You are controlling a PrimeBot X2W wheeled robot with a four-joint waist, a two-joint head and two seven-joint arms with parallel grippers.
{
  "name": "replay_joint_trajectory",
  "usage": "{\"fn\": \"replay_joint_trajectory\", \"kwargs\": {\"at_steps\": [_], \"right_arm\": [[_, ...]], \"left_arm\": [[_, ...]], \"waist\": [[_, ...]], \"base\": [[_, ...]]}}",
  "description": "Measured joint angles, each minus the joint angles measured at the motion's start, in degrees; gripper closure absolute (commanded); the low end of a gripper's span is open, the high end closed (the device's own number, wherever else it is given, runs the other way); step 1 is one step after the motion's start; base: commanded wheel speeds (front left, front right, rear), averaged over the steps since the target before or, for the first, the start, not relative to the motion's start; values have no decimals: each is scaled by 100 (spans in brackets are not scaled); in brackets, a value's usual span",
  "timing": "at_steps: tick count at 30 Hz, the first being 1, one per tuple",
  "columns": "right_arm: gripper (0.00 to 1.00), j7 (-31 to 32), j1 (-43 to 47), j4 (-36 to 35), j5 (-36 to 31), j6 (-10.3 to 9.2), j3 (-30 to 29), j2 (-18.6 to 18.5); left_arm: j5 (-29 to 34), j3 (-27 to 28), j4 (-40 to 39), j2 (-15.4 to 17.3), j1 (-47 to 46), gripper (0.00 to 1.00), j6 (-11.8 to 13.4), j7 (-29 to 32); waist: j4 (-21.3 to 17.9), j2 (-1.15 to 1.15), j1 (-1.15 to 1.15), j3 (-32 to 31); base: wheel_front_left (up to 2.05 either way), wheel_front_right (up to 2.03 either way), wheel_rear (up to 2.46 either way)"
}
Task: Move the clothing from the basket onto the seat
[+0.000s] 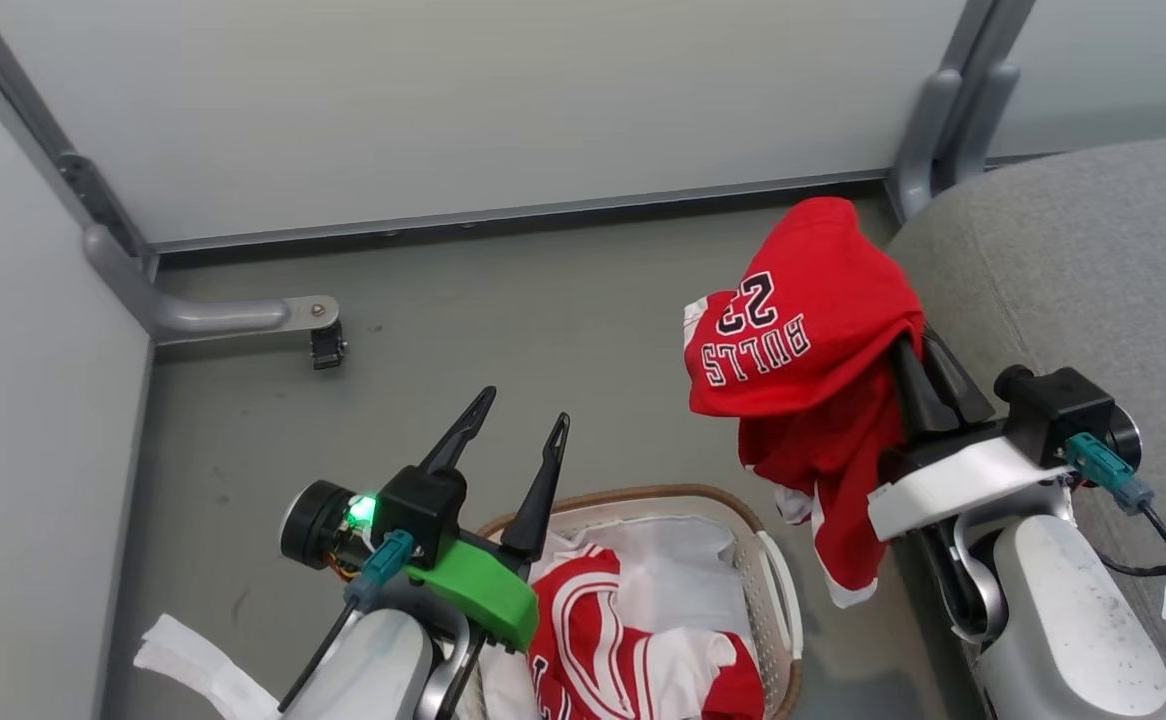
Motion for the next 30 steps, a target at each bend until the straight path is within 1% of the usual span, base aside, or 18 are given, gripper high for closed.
{"fn": "replay_joint_trajectory", "kwargs": {"at_steps": [6,11,16,19,24,27,30], "right_arm": [[100,0,-2,11,20,1,-352,1],[100,0,9,32,69,1,-739,-4],[100,0,10,47,142,1,-876,-7],[100,0,9,69,159,1,-939,-9],[100,0,-40,114,187,1,-1098,-5],[100,0,-209,164,151,1,-1234,-4],[100,-1,-571,210,87,1,-1441,-1]], "left_arm": [[197,123,64,-7,-4,0,-81,1],[302,97,127,-52,-99,0,-151,1],[426,-13,231,-63,-207,0,-193,0],[477,-101,267,-73,-297,0,-205,1],[531,-226,299,-88,-424,0,-212,0],[566,-328,289,-91,-521,0,-225,0],[587,-408,231,-78,-629,0,-229,1]], "waist": [[-555,0,0,115],[-1134,0,0,254],[-1688,0,0,421],[-1954,0,0,535],[-2181,0,0,797],[-2205,0,0,973],[-2161,0,0,1167]], "base": [[0,0,0],[0,0,0],[0,0,0],[0,0,0],[0,0,0],[0,0,0],[0,0,0]]}}
